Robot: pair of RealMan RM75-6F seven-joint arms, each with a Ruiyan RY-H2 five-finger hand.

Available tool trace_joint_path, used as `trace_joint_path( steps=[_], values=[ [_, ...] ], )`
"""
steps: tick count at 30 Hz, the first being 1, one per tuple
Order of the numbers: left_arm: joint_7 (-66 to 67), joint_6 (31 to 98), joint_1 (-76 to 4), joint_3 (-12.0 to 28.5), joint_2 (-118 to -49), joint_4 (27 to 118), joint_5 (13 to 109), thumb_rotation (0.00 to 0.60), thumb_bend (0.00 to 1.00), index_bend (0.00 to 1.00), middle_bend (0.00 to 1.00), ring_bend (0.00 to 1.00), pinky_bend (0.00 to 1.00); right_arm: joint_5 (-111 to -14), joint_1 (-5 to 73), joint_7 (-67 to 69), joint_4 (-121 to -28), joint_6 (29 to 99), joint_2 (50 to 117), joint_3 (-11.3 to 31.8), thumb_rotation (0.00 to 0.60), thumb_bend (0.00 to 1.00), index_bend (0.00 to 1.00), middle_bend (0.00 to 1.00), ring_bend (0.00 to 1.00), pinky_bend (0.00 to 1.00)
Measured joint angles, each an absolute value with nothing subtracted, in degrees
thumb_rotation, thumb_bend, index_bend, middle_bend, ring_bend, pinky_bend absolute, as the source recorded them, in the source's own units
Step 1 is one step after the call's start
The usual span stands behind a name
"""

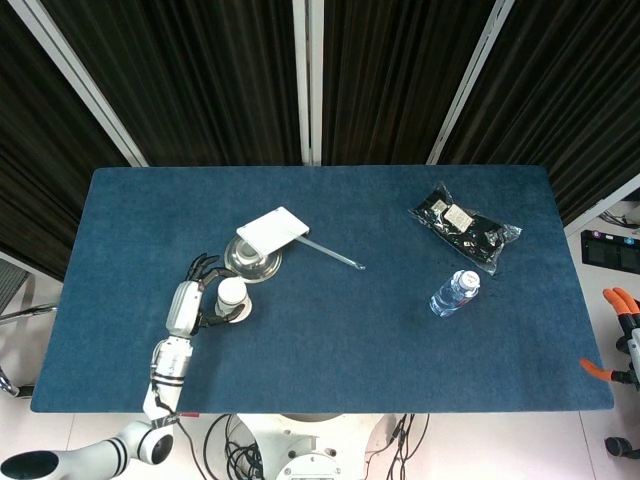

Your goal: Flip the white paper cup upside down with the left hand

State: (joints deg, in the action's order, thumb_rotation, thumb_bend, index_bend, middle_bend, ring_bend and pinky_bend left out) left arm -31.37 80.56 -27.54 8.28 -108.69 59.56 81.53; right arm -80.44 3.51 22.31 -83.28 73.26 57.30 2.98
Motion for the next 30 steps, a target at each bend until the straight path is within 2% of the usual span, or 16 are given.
trace_joint_path(
  steps=[13, 20, 23, 26, 30],
  values=[
    [-35.63, 81.20, -26.80, 8.15, -113.11, 50.17, 83.37, 0.600, 0.24, 0.52, 0.49, 0.13, 0.05, -80.30, 3.61, 22.72, -82.86, 73.03, 57.40, 2.85, 0.600, 0.06, 0.00, 0.00, 0.00, 0.00],
    [-37.60, 81.37, -26.55, 7.46, -114.25, 47.30, 84.64, 0.600, 0.24, 0.48, 0.44, 0.13, 0.05, -80.19, 3.76, 22.57, -82.98, 72.70, 57.37, 2.79, 0.600, 0.06, 0.00, 0.00, 0.00, 0.00],
    [-38.33, 81.46, -26.45, 7.21, -114.25, 46.96, 85.08, 0.600, 0.23, 0.42, 0.39, 0.12, 0.05, -80.11, 3.83, 22.40, -83.01, 72.60, 57.41, 2.80, 0.600, 0.06, 0.00, 0.00, 0.00, 0.00],
    [-39.52, 81.60, -26.41, 6.66, -114.05, 46.47, 85.90, 0.600, 0.22, 0.31, 0.30, 0.09, 0.05, -79.96, 3.96, 22.09, -83.11, 72.32, 57.47, 2.79, 0.600, 0.06, 0.00, 0.00, 0.00, 0.00],
    [-40.77, 81.89, -26.29, 6.07, -113.99, 45.60, 86.73, 0.600, 0.21, 0.26, 0.26, 0.06, 0.06, -79.87, 4.05, 21.82, -83.26, 72.16, 57.44, 2.77, 0.600, 0.06, 0.00, 0.00, 0.00, 0.00]
  ],
)
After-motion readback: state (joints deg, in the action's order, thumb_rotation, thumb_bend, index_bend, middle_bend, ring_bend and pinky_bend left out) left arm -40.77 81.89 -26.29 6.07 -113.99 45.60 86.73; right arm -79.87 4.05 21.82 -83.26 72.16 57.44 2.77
